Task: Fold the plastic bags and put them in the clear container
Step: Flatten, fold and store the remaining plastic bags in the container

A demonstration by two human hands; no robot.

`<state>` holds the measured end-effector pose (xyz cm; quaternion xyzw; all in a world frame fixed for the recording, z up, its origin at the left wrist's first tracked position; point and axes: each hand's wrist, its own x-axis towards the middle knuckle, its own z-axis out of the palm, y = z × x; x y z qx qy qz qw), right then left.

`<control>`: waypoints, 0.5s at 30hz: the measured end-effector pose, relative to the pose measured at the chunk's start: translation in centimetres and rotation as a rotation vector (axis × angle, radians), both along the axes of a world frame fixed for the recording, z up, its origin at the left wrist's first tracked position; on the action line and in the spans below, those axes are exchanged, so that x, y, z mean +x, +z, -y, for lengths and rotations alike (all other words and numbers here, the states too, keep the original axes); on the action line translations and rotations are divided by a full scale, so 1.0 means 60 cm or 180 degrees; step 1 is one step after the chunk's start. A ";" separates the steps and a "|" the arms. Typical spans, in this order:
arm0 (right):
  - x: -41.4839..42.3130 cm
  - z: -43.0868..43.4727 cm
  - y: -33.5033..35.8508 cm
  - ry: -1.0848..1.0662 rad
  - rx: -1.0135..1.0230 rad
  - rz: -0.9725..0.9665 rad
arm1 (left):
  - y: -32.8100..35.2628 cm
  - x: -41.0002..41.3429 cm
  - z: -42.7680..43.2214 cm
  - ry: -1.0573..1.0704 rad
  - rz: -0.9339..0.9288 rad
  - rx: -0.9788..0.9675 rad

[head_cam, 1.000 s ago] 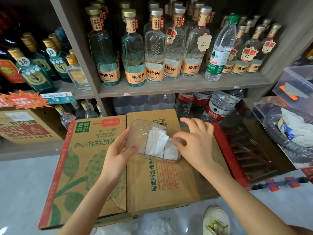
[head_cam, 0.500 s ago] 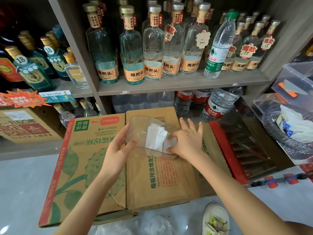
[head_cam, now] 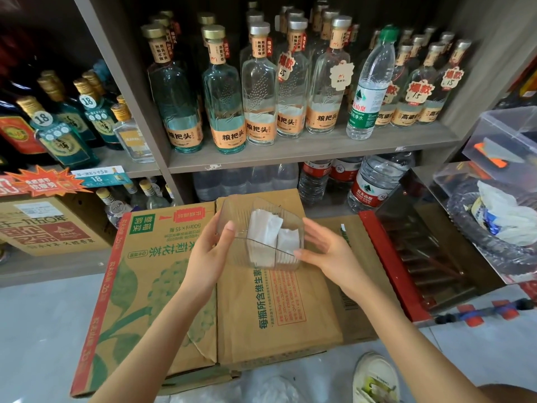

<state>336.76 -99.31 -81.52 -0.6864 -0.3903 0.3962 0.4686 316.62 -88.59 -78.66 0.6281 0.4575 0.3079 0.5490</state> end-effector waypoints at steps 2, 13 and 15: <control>0.008 -0.020 -0.005 0.0027 0.0071 0.0029 | 0.004 0.013 -0.014 0.0084 -0.0009 0.0038; -0.006 -0.040 0.015 -0.0278 0.0142 0.0611 | 0.014 0.008 -0.065 0.0133 -0.0117 0.0123; -0.037 0.000 0.013 -0.0461 0.0237 0.1023 | 0.001 -0.041 -0.050 0.0242 -0.0426 0.0297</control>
